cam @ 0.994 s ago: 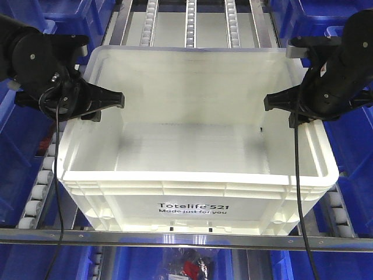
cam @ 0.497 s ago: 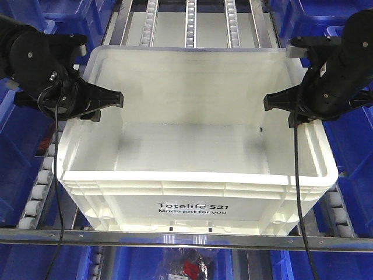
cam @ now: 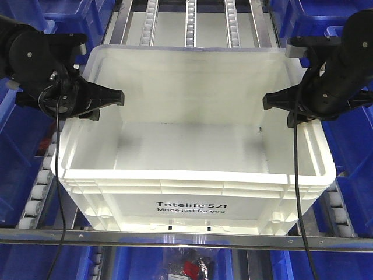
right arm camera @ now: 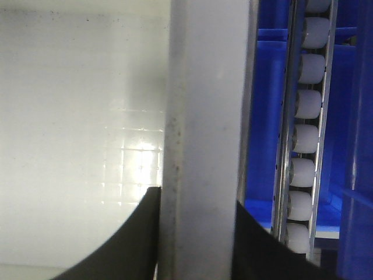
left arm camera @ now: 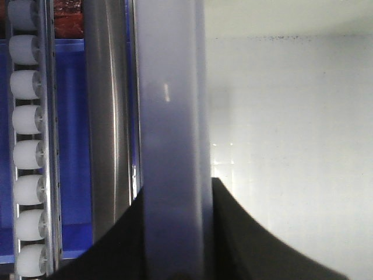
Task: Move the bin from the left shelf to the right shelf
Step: 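Close both grippers on the tote's side rims, then pull the gripped tote off the roller shelf toward the robot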
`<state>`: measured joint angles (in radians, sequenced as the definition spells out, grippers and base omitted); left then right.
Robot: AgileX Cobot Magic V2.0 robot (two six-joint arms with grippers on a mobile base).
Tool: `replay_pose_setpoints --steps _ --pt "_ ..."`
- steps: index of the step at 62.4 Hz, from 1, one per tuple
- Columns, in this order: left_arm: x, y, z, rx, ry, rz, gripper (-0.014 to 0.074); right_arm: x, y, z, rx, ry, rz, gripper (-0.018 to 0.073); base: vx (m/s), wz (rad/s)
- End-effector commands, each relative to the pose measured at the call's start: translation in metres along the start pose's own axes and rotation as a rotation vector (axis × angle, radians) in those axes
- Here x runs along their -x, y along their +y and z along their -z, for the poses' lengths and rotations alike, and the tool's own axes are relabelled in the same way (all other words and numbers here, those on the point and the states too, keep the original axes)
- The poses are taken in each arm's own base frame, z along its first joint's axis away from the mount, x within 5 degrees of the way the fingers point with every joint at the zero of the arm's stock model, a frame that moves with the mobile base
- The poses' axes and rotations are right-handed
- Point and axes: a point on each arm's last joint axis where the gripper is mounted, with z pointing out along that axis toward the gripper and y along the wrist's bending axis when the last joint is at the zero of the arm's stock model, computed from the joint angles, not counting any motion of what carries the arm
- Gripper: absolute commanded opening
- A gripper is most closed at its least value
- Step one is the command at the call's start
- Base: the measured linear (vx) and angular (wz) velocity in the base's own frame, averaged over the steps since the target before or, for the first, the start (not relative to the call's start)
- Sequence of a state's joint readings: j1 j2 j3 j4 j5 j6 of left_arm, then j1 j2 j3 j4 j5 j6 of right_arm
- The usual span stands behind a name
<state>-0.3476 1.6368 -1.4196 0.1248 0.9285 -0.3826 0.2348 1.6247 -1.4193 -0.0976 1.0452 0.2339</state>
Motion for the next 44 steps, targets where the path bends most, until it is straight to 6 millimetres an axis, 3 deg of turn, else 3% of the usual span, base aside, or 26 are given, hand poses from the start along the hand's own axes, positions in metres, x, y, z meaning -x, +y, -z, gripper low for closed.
replay_pose_setpoints --steps 1,17,28,44 --pt "0.013 0.008 0.025 0.027 -0.12 -0.027 0.002 0.009 -0.008 0.028 -0.031 -0.132 0.023 0.0098 0.0 0.0" --pt "0.012 0.008 0.026 0.026 -0.122 -0.033 0.002 0.01 -0.008 0.03 -0.025 -0.155 0.023 -0.0011 0.0 0.0" --pt "0.016 0.007 0.032 0.024 -0.135 -0.038 0.002 0.01 -0.007 0.034 -0.02 -0.173 0.025 -0.001 0.0 0.0" --pt "0.026 0.0 0.049 -0.028 -0.169 -0.062 0.002 0.007 -0.01 0.062 -0.004 -0.269 0.019 -0.0009 0.0 0.0"
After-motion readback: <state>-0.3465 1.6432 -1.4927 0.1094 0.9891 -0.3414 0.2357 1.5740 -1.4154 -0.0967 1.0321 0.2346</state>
